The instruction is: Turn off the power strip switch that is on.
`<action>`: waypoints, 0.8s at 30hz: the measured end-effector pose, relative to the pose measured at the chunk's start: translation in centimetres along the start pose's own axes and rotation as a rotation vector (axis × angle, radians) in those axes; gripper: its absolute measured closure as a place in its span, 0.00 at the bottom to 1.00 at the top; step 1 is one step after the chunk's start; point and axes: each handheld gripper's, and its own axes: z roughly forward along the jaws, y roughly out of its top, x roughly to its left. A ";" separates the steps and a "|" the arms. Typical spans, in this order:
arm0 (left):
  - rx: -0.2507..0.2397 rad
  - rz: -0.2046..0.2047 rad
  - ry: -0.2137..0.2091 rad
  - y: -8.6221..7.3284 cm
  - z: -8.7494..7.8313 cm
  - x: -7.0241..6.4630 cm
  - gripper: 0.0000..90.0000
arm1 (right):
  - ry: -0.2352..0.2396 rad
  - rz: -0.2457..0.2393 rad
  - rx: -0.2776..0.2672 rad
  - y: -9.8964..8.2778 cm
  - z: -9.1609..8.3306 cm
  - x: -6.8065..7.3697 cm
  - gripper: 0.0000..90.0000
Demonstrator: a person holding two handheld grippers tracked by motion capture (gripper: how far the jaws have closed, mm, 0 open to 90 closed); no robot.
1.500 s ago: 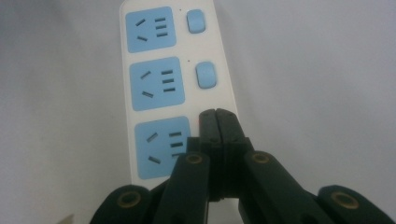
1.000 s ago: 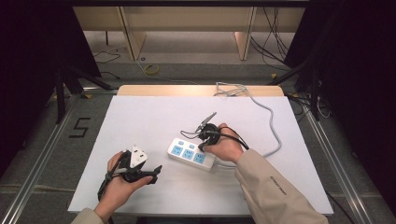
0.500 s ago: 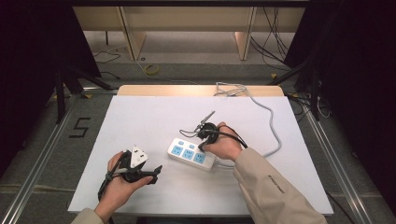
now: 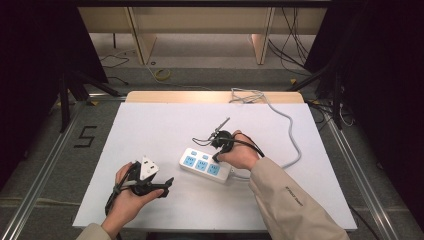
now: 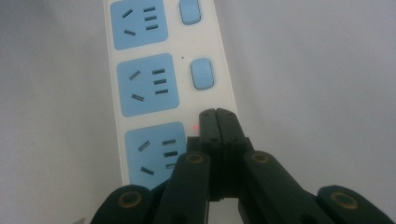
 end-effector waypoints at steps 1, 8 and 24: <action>0.001 0.000 0.000 0.0 0.0 0.0 0.18 | 0.001 0.000 0.002 0.0 0.0 0.0 1.00; -0.001 0.003 -0.001 0.0 0.0 -0.1 0.18 | -0.007 -0.005 0.001 0.0 0.0 0.1 1.00; 0.001 0.002 -0.003 0.0 0.1 0.0 0.18 | -0.014 -0.010 0.003 -0.1 -0.1 0.2 1.00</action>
